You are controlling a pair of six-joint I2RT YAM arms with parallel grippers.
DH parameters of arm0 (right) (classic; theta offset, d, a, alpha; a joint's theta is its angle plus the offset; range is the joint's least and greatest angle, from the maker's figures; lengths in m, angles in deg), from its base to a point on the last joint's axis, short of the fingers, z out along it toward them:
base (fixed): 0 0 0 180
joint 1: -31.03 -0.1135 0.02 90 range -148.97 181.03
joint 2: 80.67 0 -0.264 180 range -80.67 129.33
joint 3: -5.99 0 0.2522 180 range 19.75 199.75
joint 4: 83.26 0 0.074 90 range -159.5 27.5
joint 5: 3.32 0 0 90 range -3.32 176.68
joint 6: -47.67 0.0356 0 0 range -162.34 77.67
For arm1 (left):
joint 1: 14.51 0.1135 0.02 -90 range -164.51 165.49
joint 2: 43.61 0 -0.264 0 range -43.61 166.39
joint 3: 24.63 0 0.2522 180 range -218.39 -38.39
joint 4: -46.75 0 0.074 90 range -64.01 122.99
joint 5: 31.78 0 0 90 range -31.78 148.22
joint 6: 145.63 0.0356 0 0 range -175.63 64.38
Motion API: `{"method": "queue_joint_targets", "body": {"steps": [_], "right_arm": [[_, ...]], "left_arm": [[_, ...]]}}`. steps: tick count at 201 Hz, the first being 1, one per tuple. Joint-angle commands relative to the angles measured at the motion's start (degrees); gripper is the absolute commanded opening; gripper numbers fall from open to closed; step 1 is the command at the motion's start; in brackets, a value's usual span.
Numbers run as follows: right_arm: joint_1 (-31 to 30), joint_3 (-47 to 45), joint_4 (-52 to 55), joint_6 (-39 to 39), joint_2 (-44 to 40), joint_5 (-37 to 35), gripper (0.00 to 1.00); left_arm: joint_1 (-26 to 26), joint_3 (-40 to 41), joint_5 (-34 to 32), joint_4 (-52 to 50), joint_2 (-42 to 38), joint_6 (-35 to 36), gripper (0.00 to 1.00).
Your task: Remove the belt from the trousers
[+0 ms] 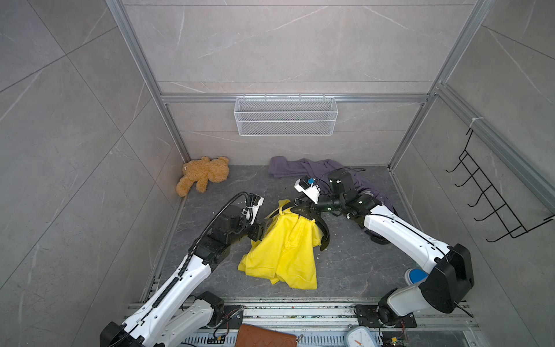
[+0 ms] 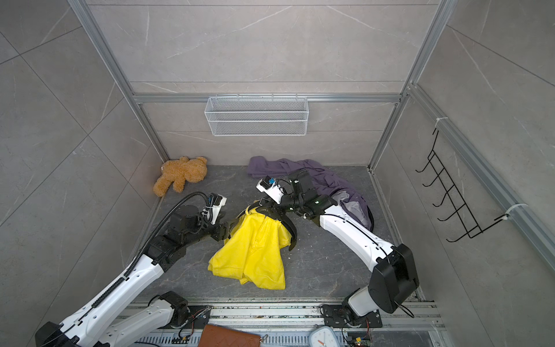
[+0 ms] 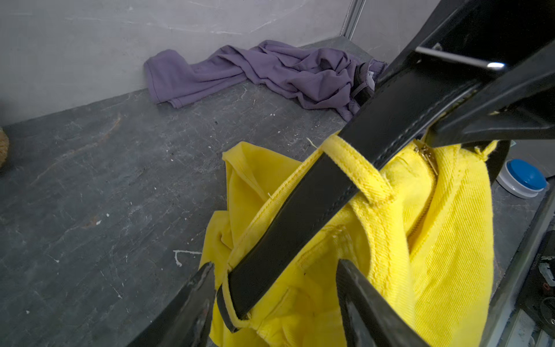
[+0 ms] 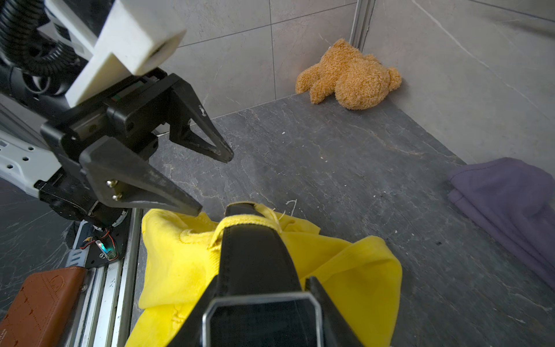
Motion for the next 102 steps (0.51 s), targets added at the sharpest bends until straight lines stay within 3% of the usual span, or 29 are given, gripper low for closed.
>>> {"method": "queue_joint_targets", "body": {"steps": [1, 69, 102], "right_arm": [[-0.52, 1.79, -1.11, -0.61, -0.38, 2.11, 0.02], [-0.52, 2.82, -0.9, -0.87, 0.05, 2.16, 0.02], [-0.78, 2.65, -1.76, -0.19, 0.14, 2.86, 0.02]], "left_arm": [[-0.29, 0.04, 1.27, 6.16, 1.46, 1.75, 0.61], [-1.44, 1.21, 4.24, 8.17, 2.6, 1.45, 0.57], [-2.04, 1.06, 0.68, 8.93, 4.64, 1.64, 0.55]]}}
